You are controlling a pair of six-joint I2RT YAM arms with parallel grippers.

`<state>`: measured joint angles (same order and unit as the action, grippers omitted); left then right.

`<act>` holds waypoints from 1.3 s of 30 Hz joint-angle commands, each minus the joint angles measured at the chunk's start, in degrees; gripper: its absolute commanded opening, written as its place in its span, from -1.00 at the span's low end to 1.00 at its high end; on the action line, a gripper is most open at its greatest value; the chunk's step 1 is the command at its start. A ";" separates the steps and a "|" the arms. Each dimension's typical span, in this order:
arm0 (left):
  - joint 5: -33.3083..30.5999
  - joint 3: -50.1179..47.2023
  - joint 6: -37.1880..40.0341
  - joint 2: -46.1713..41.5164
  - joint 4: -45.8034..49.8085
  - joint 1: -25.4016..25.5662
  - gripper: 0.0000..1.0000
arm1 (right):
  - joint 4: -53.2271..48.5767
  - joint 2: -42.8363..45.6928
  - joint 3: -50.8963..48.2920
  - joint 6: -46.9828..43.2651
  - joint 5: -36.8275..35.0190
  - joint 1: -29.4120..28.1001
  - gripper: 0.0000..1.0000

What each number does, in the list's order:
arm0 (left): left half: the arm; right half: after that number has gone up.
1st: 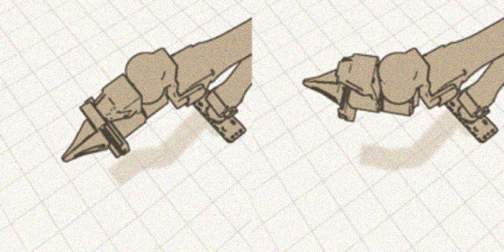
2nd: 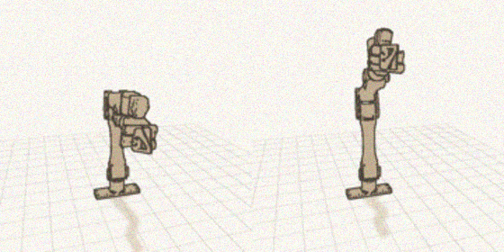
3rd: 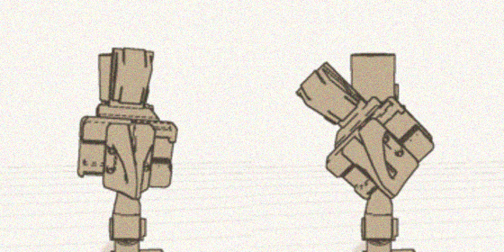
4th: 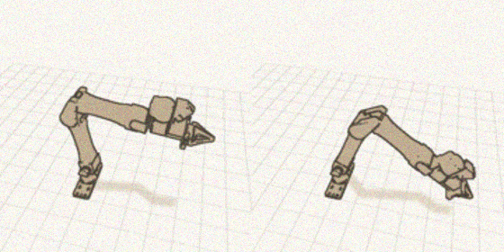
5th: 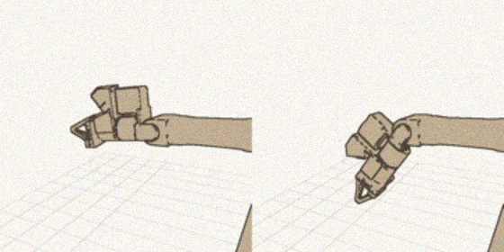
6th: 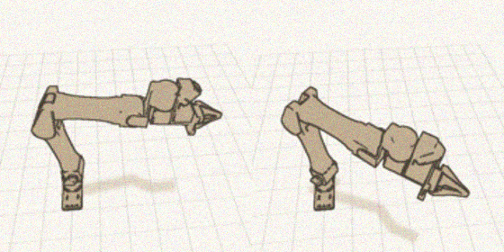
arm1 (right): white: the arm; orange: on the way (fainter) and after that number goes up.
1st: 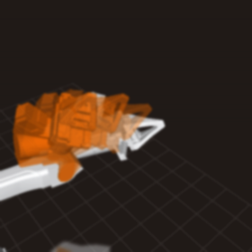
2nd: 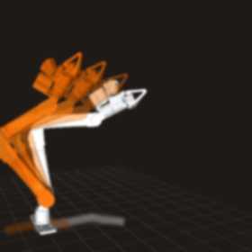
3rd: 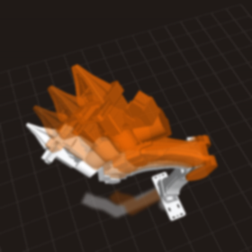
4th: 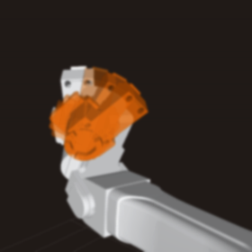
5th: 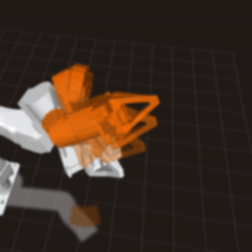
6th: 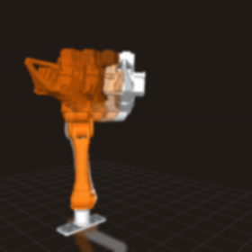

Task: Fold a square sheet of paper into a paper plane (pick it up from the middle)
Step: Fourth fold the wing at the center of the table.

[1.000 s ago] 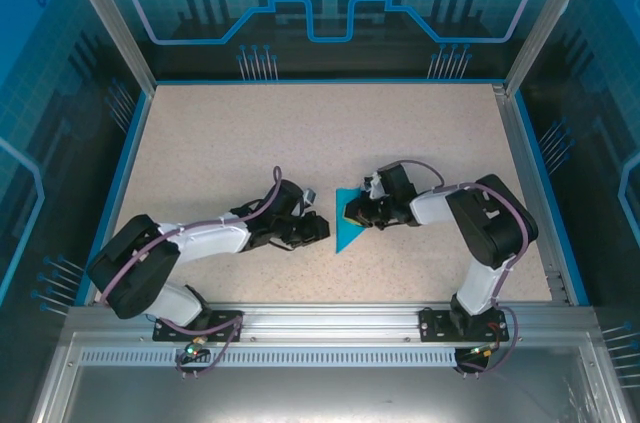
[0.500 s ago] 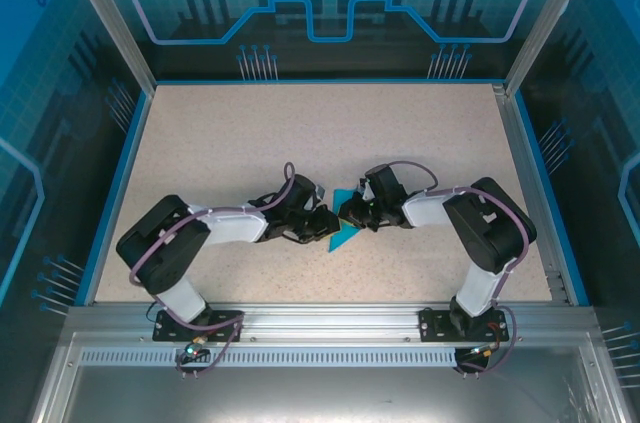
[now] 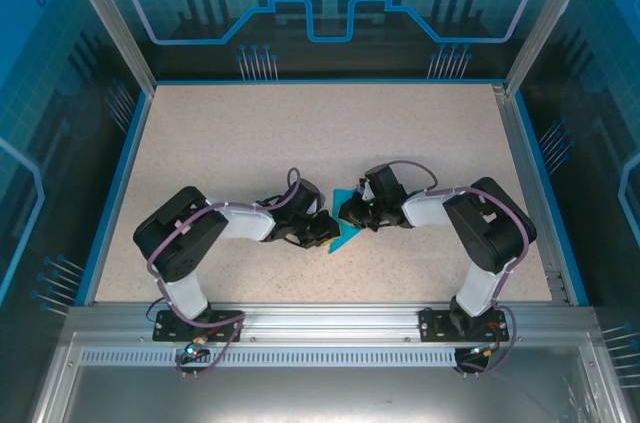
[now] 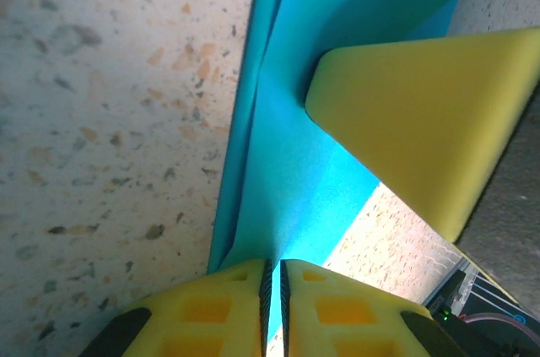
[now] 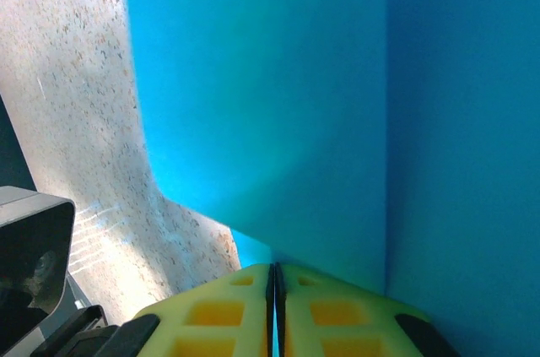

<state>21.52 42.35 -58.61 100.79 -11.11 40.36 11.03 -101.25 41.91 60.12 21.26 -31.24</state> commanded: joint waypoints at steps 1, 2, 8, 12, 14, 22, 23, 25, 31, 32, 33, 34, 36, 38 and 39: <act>2.83 -0.35 -0.85 2.02 3.64 1.85 -0.71 | -9.59 -3.18 -1.40 -2.88 -3.40 -0.54 -0.75; 3.07 -0.64 -0.85 2.23 4.13 2.32 -0.73 | -10.04 -3.31 -1.31 -3.48 -3.41 -0.28 -0.75; 2.26 -4.81 -2.08 0.21 4.52 3.97 -0.74 | -11.36 -3.69 -1.06 -5.72 -3.06 1.19 -0.75; 2.44 -6.59 -1.24 -2.34 4.05 4.60 -0.71 | -11.61 -3.79 -1.04 -6.24 -2.82 1.74 -0.75; 3.86 -5.74 0.70 -2.21 5.85 5.20 -0.70 | -11.57 -4.11 -0.98 -6.41 -2.77 1.72 -0.75; 5.33 -6.13 3.61 -2.96 11.25 8.14 -0.72 | -11.26 -4.93 -1.16 -6.66 -2.46 1.89 -0.75; 5.82 -6.22 4.26 -3.33 11.94 8.32 -0.74 | -11.29 -4.96 -1.30 -6.62 -2.46 1.88 -0.75; 4.99 -7.47 4.25 -5.38 12.43 8.42 -0.76 | -11.13 -4.84 -1.56 -6.48 -2.38 1.90 -0.75; 0.47 -9.83 3.54 -16.14 13.82 6.50 -0.74 | -7.03 -3.85 -4.38 -1.28 -2.77 1.24 -0.75; -0.29 -9.77 3.36 -17.65 14.61 5.35 -0.74 | -5.74 -3.82 -5.08 0.09 -2.95 0.92 -0.75; -0.85 -9.87 3.24 -19.00 14.75 3.94 -0.73 | -4.35 -3.65 -5.76 1.80 -3.21 0.55 -0.75; -1.15 -9.96 2.83 -19.92 14.46 2.80 -0.72 | -3.03 -3.53 -6.49 3.56 -3.82 0.06 -0.75; -1.31 -9.89 1.37 -21.39 11.50 0.29 -0.66 | -0.86 -3.30 -7.51 6.28 -5.01 -1.21 -0.74; -1.33 -8.43 0.52 -21.49 9.42 -0.68 -0.58 | -0.14 -2.84 -8.07 8.35 -6.40 -2.42 -0.74; -1.64 -6.83 0.55 -20.89 9.08 -0.73 -0.57 | 0.04 -2.54 -8.32 9.18 -6.91 -2.89 -0.74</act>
<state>20.97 32.93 -57.10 79.90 -0.58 40.14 18.72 -100.55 37.65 64.34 20.95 -31.42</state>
